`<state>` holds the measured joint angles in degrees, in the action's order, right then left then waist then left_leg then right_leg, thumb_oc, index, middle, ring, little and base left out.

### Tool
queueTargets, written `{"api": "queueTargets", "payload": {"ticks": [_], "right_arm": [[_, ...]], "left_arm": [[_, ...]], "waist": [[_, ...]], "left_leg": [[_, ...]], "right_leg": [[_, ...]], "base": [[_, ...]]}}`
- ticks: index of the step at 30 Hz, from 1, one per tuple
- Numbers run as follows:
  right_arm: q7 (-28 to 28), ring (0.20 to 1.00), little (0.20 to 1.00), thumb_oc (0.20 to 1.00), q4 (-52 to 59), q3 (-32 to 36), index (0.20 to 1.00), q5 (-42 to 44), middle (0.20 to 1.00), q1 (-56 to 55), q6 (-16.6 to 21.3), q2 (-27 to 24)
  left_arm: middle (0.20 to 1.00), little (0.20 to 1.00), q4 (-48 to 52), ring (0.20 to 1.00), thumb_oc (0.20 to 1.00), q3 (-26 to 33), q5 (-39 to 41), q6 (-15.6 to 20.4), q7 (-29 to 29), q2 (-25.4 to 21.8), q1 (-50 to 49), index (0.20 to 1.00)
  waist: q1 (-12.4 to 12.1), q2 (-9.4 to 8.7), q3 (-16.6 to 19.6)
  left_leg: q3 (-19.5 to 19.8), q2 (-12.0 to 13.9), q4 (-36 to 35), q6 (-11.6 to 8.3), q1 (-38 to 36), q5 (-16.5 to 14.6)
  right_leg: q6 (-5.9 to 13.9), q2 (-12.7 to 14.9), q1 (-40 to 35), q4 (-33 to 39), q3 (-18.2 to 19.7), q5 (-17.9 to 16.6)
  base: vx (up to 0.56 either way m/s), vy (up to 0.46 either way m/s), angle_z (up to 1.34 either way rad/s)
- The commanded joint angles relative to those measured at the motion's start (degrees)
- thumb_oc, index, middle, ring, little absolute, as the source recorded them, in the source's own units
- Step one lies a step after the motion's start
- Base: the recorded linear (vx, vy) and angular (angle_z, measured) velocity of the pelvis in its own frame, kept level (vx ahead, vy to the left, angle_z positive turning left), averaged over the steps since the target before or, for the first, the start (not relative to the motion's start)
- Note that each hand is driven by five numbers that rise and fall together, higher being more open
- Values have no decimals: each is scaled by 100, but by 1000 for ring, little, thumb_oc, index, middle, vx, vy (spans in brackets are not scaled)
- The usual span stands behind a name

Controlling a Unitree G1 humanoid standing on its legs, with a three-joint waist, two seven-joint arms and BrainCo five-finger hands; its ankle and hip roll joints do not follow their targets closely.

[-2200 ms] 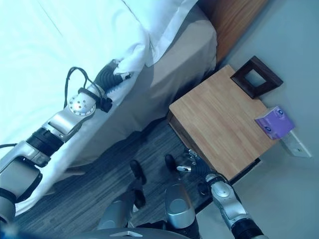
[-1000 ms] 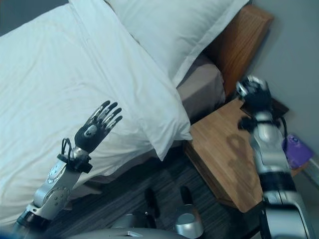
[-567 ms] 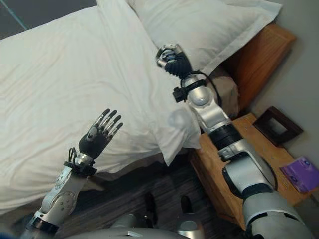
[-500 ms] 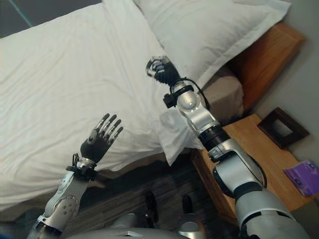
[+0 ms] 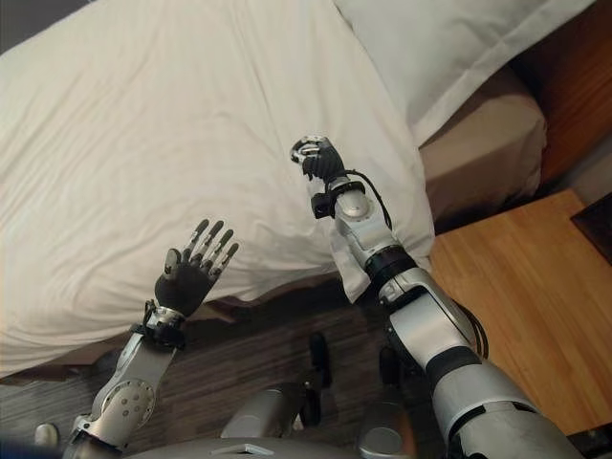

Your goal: Making the bed.

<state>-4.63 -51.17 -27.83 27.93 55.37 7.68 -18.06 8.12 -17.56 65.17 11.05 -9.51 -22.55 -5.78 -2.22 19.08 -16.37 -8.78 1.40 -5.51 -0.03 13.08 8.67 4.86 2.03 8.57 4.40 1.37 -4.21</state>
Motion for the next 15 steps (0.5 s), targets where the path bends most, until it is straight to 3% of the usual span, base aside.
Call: {"api": "queueTargets", "payload": {"ticks": [1,4,9,10,12,15], "right_arm": [[131,200,200,200,-151,-81,200,39,200,797,109,227],[233,200,200,200,-75,-340,200,-467,200,404,60,39],[602,200,200,200,-554,-123,200,-76,200,-1429,20,447],[644,200,200,200,-713,-64,200,1,200,-1658,-5,508],[718,200,200,200,-1593,579,200,49,200,-2765,-85,406],[784,200,200,200,-1893,969,200,-155,200,-3525,-130,287]], "left_arm": [[1000,1000,264,1000,1000,-113,147,388,-116,50,403,1000],[1000,1000,212,1000,1000,-243,-49,335,-201,188,395,1000],[1000,1000,188,1000,1000,-392,-228,267,-308,512,311,1000],[1000,1000,166,1000,1000,-387,-247,262,-338,520,308,1000],[1000,1000,-36,1000,1000,-303,-361,232,-395,606,297,1000],[1000,1000,-884,1000,1000,-209,-638,271,-305,716,320,1000]], "waist": [[-79,-250,-127],[55,-149,-243],[434,-48,-345],[477,-47,-346],[814,-91,-445],[1031,-210,-445]], "left_leg": [[-37,-79,51,-367,-208,-87],[-143,-86,51,-371,-86,-86],[-386,-131,51,-353,-217,-242],[-404,-135,51,-354,-228,-256],[-466,-159,51,-340,-368,-358],[-548,-137,51,-344,-429,-403]], "right_leg": [[144,308,664,-579,357,53],[160,301,880,-678,466,45],[210,346,832,-578,686,15],[215,352,821,-565,696,13],[248,382,712,-517,723,36],[275,385,642,-394,747,-20]], "base": [[-32,9,-7],[9,36,-11],[54,89,-15],[59,71,-24],[65,72,-11],[42,45,-32]]}}
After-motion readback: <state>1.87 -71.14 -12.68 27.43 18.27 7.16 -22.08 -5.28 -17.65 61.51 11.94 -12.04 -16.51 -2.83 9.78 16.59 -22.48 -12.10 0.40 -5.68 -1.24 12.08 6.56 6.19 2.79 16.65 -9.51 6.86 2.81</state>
